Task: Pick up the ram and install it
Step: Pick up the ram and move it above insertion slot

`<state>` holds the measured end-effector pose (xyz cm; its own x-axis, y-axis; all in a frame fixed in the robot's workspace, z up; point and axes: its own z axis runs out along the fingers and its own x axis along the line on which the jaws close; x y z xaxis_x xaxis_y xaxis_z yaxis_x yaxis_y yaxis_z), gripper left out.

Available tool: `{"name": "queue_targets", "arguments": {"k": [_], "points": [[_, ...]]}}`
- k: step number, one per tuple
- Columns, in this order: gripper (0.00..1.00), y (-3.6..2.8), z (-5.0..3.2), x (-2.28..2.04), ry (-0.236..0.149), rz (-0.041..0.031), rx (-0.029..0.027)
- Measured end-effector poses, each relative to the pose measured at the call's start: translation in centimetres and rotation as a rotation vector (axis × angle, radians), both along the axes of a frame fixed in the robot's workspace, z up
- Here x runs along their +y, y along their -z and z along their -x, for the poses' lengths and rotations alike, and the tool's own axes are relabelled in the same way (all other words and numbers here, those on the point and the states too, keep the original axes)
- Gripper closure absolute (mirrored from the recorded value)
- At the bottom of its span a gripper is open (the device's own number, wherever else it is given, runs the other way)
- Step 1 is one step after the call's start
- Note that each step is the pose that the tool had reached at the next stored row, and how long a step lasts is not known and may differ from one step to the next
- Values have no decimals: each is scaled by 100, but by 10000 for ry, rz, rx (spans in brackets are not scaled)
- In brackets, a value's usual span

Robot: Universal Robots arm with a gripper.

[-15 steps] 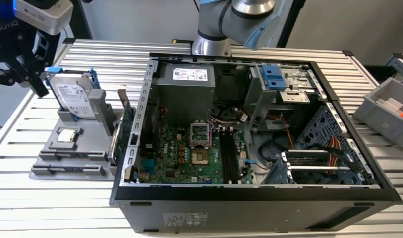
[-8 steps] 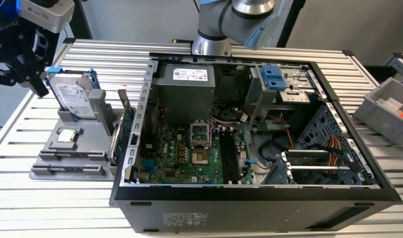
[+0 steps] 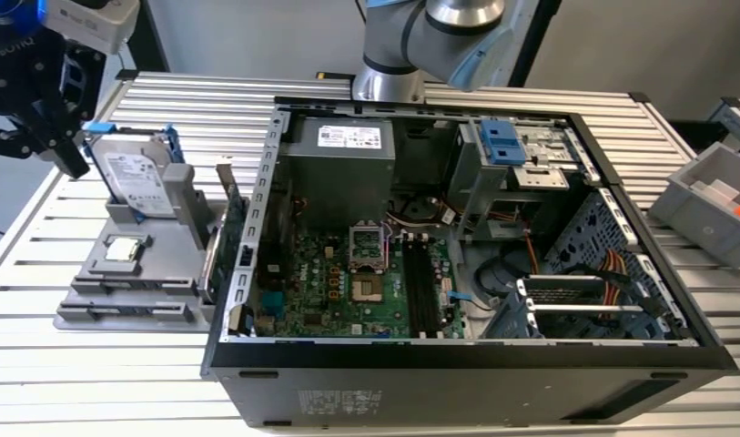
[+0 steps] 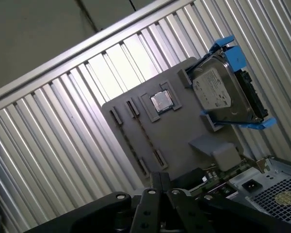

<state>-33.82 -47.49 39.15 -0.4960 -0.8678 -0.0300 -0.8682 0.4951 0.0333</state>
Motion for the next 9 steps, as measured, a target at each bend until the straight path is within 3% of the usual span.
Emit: {"name": "queue_targets", "arguments": {"k": [9], "points": [[100,0,-1,0,-922,0,-1]]}}
